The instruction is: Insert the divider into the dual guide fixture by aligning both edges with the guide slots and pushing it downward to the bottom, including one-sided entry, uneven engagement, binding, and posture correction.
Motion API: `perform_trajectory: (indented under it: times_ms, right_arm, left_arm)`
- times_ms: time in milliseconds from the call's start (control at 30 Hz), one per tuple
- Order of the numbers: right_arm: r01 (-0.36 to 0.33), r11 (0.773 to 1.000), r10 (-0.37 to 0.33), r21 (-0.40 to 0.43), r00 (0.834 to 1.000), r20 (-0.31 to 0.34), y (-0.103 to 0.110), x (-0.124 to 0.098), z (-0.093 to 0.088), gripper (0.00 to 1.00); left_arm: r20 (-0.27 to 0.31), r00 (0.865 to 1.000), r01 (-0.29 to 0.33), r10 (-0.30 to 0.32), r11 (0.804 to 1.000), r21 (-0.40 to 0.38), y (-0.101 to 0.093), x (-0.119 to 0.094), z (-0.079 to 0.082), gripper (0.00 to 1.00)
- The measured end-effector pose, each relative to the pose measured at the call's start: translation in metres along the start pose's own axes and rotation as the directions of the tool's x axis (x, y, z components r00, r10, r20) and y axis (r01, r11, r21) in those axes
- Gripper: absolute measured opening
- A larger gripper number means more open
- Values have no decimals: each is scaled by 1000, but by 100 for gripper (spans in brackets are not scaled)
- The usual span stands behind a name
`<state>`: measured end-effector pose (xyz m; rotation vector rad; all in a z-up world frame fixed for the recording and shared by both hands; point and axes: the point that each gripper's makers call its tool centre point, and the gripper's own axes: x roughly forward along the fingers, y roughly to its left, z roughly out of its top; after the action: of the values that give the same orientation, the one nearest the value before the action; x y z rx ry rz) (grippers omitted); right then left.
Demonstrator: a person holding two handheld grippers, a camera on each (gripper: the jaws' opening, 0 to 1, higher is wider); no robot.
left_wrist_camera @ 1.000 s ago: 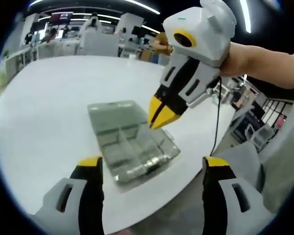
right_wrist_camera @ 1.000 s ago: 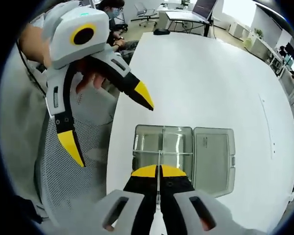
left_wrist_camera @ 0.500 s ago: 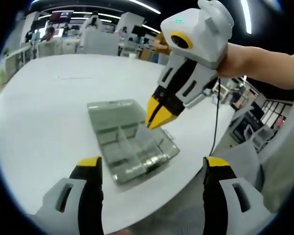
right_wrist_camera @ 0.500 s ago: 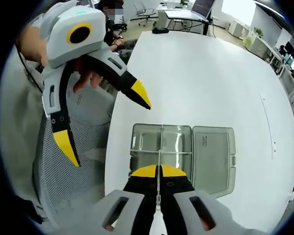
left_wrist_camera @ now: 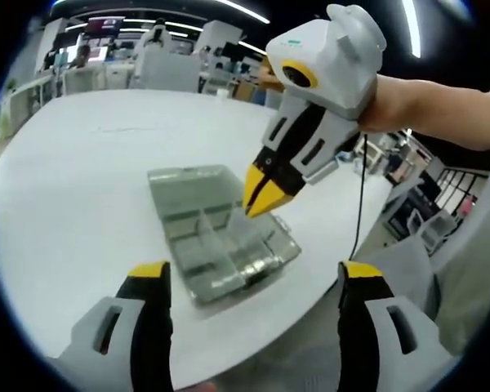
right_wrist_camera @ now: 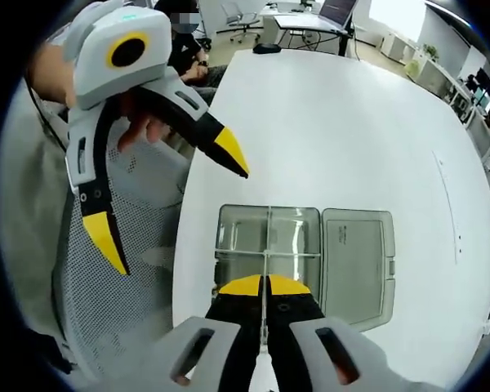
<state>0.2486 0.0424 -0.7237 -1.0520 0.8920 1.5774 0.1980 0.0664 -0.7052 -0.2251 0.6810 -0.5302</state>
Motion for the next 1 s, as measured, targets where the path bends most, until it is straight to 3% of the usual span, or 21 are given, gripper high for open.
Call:
perform_trajectory:
  times_ms: [1000]
  right_arm:
    - [3,1000,-3,3,1000,-17,-1,3,-3,0]
  left_arm:
    - [0,1000,-6,6,1000,-7,3,-1,-1,81]
